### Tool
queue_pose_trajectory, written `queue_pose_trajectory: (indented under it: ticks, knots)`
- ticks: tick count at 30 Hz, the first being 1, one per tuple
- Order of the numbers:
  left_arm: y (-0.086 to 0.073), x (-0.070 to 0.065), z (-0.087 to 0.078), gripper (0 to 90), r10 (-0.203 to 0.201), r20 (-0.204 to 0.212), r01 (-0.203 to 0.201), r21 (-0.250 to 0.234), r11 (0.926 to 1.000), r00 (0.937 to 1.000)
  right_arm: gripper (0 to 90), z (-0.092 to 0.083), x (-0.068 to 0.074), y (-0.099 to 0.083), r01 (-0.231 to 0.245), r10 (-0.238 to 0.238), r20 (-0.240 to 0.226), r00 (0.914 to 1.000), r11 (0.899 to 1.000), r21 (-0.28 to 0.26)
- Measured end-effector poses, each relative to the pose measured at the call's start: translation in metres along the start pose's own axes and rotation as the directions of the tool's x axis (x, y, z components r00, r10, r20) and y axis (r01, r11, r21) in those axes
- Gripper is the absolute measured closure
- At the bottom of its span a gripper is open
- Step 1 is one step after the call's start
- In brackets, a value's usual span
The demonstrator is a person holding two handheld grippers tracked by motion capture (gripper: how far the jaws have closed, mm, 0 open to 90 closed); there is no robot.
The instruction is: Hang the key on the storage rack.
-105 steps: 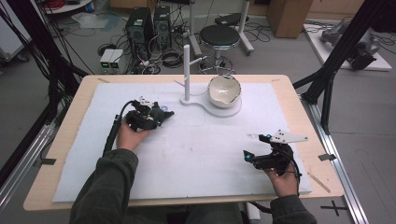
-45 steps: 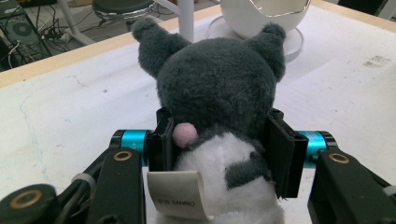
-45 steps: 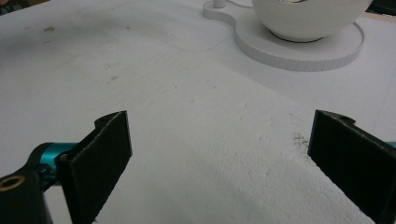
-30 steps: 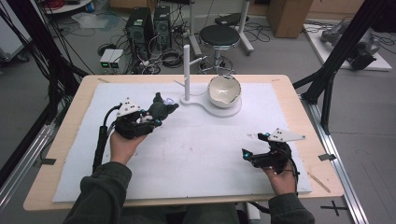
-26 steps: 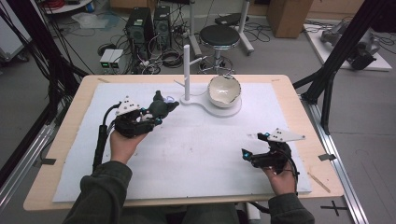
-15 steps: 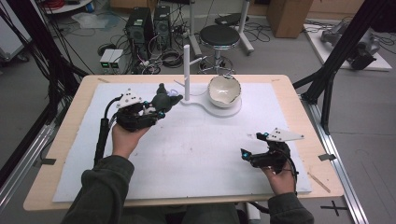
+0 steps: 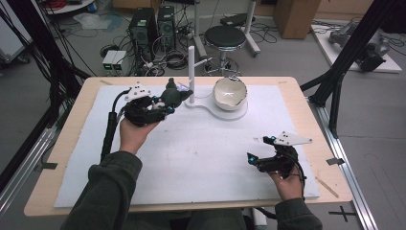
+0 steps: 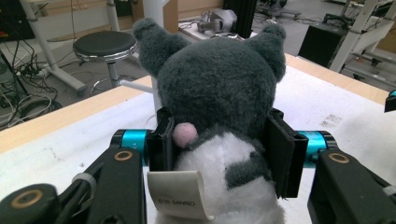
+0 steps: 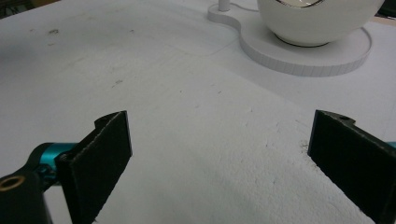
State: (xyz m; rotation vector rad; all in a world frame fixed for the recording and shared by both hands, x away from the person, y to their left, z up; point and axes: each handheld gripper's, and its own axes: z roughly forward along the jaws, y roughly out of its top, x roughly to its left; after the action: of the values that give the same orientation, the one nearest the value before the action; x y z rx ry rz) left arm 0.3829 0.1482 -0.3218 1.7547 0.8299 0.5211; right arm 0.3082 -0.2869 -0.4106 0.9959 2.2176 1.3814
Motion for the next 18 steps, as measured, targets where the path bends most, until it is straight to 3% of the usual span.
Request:
queue_pose_trajectory:
  ticks: [9,18]
  knots:
    - [0.010,0.004,0.013,51.2,-0.008,-0.031,0.009,0.009,0.9999,0.9995,5.4,0.001,0.000,0.000,0.007,-0.007,-0.004,1.0000,1.000,-0.002]
    - [0.015,0.006,0.025,51.2,-0.013,-0.031,0.013,0.010,0.9999,0.9994,5.4,0.000,0.000,0.000,0.000,0.000,-0.005,1.0000,1.000,0.000]
